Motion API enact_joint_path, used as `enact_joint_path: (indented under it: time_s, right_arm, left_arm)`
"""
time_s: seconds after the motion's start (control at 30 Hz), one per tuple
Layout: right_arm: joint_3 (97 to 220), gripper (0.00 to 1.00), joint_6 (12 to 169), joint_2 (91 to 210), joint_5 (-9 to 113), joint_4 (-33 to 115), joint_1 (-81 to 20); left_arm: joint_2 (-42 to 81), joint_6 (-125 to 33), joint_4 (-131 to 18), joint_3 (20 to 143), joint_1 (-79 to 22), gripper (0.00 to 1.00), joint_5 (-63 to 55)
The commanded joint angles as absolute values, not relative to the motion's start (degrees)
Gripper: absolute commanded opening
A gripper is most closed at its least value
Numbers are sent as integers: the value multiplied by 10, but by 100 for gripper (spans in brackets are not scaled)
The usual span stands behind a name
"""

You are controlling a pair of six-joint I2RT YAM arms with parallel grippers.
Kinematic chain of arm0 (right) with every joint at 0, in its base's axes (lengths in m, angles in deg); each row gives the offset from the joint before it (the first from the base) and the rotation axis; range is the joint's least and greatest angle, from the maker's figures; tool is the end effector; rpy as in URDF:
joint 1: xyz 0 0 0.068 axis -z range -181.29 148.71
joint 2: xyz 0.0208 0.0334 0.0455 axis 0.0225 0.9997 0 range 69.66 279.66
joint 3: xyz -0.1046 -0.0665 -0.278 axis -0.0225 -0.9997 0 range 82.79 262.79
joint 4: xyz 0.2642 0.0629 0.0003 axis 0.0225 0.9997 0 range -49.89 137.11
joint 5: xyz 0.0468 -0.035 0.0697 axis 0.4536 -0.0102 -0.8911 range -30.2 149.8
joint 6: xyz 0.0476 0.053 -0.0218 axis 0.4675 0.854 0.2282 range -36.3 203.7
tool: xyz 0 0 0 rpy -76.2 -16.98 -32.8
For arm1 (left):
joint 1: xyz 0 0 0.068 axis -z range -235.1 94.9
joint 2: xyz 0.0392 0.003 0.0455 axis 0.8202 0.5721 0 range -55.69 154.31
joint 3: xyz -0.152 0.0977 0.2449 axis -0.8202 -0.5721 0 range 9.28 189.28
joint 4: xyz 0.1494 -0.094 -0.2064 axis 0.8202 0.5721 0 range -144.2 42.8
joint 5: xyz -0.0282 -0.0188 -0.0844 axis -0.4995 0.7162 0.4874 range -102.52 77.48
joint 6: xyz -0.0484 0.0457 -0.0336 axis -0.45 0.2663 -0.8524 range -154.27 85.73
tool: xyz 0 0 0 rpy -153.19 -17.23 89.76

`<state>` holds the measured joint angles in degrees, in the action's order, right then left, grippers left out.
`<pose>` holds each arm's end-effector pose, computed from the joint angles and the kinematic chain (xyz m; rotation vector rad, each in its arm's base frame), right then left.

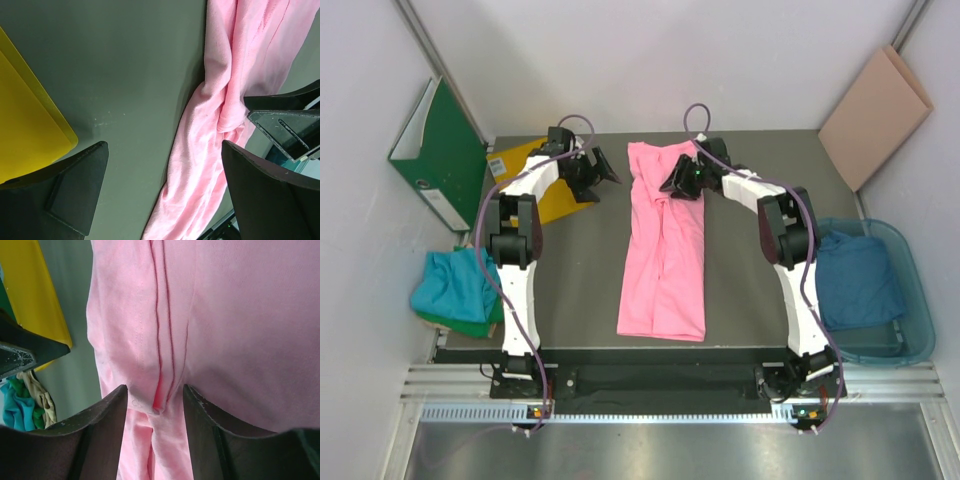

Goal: Fold and stack the t-shirts
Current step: Rotate the tshirt 90 degrees

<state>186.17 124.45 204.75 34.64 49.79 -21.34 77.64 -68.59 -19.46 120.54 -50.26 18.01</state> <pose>0.5331 0.2228 0.1531 0.1953 2.4311 1.0219 0.5484 -0.0784 0.1815 -0.4605 2.5877 -0.9350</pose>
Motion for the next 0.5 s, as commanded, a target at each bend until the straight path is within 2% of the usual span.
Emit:
enact_joint_path:
  time_s: [0.0, 0.47]
  right_arm:
    - [1857, 48, 1245, 1999, 341, 478, -224]
    - [1879, 47, 1240, 2008, 351, 466, -227]
  left_arm:
    - [743, -676, -197, 1199, -505, 99, 181]
    - [741, -673, -197, 1191, -504, 99, 182]
